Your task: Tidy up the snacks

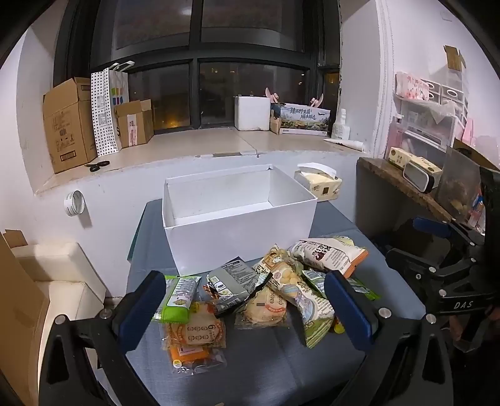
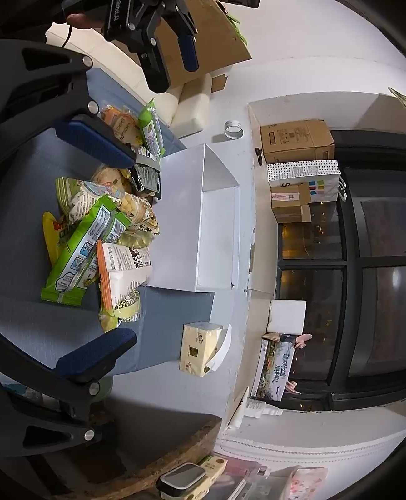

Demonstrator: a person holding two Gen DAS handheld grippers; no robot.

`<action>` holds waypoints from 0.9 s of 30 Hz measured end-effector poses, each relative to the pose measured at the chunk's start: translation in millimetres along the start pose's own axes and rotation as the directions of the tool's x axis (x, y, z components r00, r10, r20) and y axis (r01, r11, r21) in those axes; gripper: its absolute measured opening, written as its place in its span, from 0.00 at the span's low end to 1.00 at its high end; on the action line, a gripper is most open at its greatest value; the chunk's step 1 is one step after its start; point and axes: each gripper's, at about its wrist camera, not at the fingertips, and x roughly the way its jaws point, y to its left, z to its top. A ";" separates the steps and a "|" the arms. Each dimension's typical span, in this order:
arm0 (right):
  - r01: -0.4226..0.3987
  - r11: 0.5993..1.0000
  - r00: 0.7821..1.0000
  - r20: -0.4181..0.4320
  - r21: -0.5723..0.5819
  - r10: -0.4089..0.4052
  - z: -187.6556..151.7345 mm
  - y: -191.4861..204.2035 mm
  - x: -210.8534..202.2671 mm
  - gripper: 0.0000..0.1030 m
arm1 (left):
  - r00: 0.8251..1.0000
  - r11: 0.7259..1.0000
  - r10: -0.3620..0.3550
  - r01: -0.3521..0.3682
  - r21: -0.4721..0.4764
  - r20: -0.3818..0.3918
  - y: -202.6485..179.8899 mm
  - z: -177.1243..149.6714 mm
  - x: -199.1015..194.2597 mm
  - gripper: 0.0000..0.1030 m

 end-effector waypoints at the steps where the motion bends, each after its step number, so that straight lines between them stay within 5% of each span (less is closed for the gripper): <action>1: 0.004 1.000 1.000 -0.003 -0.001 -0.004 -0.2 -0.1 -0.2 1.00 | 1.000 1.000 0.006 -0.006 -0.001 -0.001 -0.1 0.6 -0.1 1.00; 27: 0.003 1.000 1.000 0.003 0.008 -0.003 -1.3 -1.9 -0.3 1.00 | 1.000 1.000 0.006 -0.006 0.016 -0.008 -5.1 0.5 -1.3 1.00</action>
